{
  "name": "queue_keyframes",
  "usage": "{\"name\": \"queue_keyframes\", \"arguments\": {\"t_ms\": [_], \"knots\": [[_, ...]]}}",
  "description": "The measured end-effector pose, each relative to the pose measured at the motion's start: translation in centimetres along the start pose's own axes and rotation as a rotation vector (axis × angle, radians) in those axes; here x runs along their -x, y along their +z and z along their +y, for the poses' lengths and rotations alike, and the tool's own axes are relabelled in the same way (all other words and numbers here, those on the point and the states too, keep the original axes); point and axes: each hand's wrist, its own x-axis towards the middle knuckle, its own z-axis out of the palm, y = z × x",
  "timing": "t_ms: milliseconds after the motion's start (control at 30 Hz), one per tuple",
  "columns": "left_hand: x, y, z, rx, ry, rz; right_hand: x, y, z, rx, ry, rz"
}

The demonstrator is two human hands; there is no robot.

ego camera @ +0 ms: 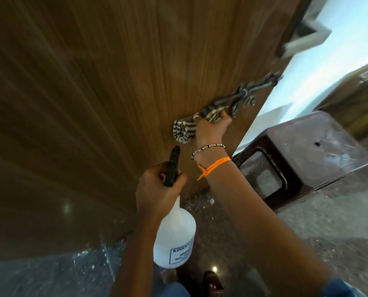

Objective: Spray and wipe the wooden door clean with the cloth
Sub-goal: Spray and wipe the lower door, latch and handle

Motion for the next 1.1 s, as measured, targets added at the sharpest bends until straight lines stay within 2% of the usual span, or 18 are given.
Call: {"name": "queue_keyframes", "arguments": {"t_ms": [233, 333, 433, 633, 733, 800, 933, 1000, 1100], "knots": [[-1.8, -2.3, 7.3, 0.034, 0.042, -0.019, 1.2, -2.2, -3.9, -0.017, 0.269, -0.09], [-2.8, -2.1, 9.3, -0.016, 0.06, -0.079, 1.8, -4.4, -4.1, -0.031, 0.331, -0.052], [-3.8, -1.5, 11.4, -0.038, 0.085, -0.153, 3.0, -6.4, -5.0, -0.02, 0.301, 0.016], [-4.8, 0.7, 14.8, -0.013, 0.135, -0.286, 5.2, -9.4, -8.7, 0.078, -0.209, -0.002], [-5.4, 1.8, 16.4, -0.006, 0.17, -0.323, 4.2, -10.1, -11.1, 0.107, -0.375, 0.034], [-5.9, 2.6, 17.7, -0.009, 0.205, -0.333, 2.9, -10.5, -12.4, 0.181, -0.549, 0.081], [-7.4, 4.4, 20.1, -0.03, 0.261, -0.296, 0.2, -10.6, -14.1, 0.73, -0.985, 0.151], [-8.1, 5.3, 21.1, -0.044, 0.256, -0.261, -1.0, -11.0, -14.1, 0.996, -1.086, 0.114], [-8.9, 6.5, 22.3, -0.048, 0.202, -0.202, -3.6, -12.1, -15.5, 1.091, -1.113, 0.106]]}}
